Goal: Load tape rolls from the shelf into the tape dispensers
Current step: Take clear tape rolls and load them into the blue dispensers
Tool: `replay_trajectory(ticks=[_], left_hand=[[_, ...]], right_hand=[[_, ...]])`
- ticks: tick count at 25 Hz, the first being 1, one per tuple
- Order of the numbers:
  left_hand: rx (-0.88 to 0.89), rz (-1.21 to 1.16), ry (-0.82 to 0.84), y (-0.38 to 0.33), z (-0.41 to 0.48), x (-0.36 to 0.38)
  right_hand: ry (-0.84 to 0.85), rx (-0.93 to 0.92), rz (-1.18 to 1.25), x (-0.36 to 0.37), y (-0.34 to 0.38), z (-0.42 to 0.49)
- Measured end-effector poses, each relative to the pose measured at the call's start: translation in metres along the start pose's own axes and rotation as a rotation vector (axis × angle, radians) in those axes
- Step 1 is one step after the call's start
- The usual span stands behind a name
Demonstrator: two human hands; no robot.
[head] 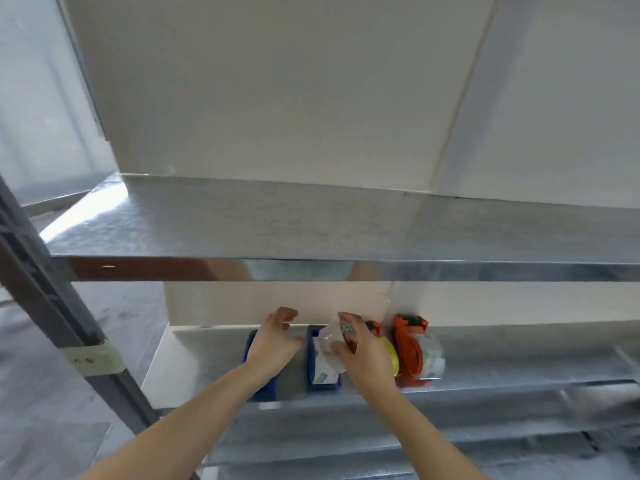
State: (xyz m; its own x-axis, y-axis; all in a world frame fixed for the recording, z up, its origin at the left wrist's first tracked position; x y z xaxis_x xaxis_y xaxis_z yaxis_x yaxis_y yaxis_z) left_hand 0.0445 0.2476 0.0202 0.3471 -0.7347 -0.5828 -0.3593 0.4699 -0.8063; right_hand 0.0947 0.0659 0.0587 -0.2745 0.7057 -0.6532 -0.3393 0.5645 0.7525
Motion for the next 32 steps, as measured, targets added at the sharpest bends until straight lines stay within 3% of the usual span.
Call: replay_trajectory(ticks=[6, 19, 26, 32], left_hand=[[0.147, 0.081, 0.16, -0.092, -0.005, 0.1], [0.348, 0.154, 0.559, -0.332, -0.101, 0.474], [0.415, 0.187, 0.746, -0.418, -0.137, 0.615], [0.465, 0.226, 0.855, -0.49, -0.118, 0.754]], right_hand=[[-0.115, 0.113, 0.033, -0.112, -0.084, -0.024], [-0.393, 0.432, 0.002, -0.437, -0.358, -0.177], [-0.544, 0.593, 0.097, -0.537, -0.459, -0.239], [-0.602, 0.696, 0.093, -0.613, -0.554, -0.23]])
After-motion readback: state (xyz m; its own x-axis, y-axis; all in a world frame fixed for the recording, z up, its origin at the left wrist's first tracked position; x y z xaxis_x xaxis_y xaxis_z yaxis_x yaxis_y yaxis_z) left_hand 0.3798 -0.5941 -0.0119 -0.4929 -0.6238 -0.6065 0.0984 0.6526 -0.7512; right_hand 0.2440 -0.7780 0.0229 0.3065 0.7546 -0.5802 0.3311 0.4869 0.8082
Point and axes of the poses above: each hand's wrist, its own z-axis towards the middle knuckle, its own x-axis out of the palm, y = z × x, the point moved 10 cm from there along z, towards the middle knuckle, and after that the axes turned 5 degrees about z, right-handed, at the moved point
